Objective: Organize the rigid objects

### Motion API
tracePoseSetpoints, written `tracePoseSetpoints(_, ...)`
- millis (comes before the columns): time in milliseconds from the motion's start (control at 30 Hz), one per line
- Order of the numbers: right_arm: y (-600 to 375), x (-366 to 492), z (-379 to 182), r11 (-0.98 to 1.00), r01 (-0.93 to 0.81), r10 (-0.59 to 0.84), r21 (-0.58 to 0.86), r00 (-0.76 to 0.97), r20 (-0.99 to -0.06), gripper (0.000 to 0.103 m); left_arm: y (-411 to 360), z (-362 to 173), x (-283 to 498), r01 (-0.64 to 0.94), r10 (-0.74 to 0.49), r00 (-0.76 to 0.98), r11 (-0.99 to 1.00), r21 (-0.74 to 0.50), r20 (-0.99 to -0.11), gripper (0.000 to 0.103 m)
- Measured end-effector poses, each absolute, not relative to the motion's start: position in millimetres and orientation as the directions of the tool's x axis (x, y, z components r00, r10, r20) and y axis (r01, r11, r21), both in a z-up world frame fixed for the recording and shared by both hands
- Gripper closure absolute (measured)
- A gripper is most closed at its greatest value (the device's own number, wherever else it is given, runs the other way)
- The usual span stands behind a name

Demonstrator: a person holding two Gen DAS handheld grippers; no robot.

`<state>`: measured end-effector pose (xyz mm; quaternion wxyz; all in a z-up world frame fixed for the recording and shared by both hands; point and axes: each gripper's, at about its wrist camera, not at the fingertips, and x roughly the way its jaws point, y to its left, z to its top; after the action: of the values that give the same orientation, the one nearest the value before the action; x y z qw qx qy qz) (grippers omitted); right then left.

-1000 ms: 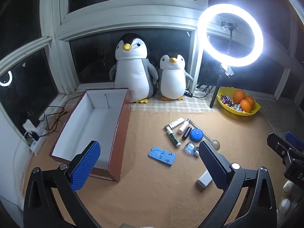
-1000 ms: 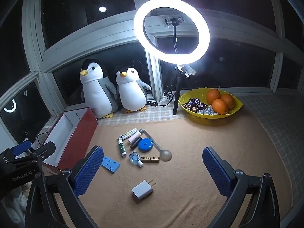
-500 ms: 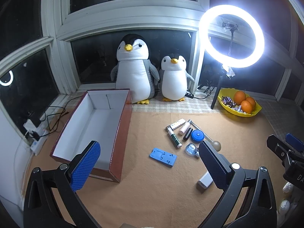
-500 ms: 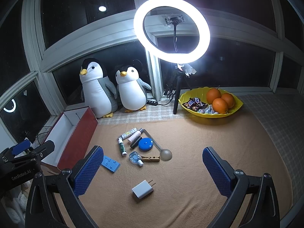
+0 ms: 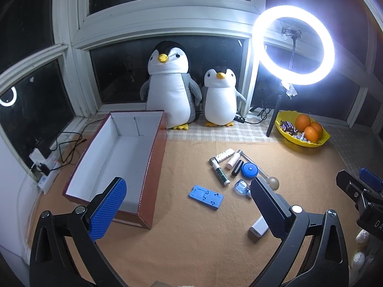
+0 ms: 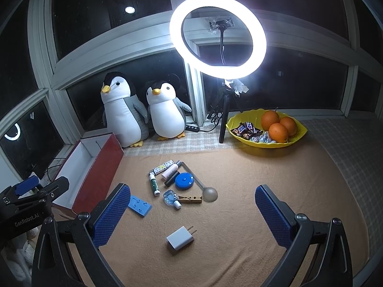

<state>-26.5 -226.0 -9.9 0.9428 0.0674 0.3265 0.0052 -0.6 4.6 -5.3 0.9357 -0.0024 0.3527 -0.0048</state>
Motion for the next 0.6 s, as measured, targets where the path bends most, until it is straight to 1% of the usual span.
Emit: tracePoseSetpoints(600,-224.0,-25.3,-11.8,0.991,0.033,0.052,0.126,0.785,-0.618,0.000,4.8,-4.8,0.4,0.009,-0.009,0.754,1.000,-0.003,-0.656,0.000)
